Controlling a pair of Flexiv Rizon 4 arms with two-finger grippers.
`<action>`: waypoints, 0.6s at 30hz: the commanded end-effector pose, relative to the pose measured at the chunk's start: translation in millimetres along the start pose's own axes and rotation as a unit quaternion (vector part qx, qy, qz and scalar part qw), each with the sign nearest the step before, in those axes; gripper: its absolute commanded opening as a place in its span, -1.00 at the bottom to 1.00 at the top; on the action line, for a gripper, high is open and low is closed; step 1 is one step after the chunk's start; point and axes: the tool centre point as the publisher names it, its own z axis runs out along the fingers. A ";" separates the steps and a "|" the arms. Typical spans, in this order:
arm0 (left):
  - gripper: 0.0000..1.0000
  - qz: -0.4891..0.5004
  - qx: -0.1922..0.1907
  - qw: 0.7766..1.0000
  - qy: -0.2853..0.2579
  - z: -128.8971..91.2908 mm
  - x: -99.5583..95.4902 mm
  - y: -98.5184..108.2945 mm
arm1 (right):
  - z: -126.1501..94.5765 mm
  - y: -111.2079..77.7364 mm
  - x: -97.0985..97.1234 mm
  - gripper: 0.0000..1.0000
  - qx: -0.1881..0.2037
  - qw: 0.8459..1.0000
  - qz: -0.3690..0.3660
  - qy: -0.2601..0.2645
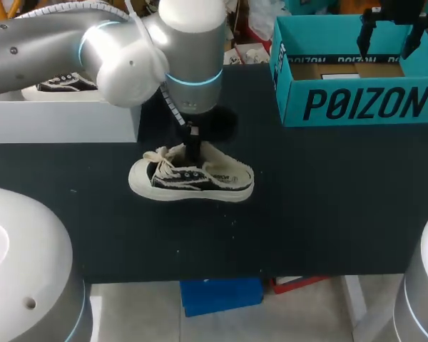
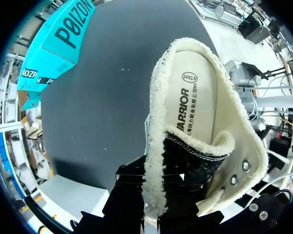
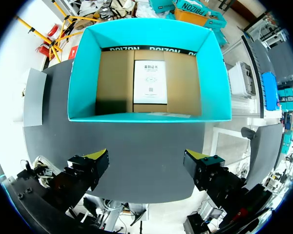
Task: Take the shoe out of the shoebox, open the shoe tongue, remove and reinsert the insole, then place the shoe into the shoebox
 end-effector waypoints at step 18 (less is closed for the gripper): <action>-1.00 -0.019 -0.020 1.000 0.010 70.3 -14.4 -26.5 | -0.3 -0.3 -0.2 1.00 0.000 1.000 0.000 0.000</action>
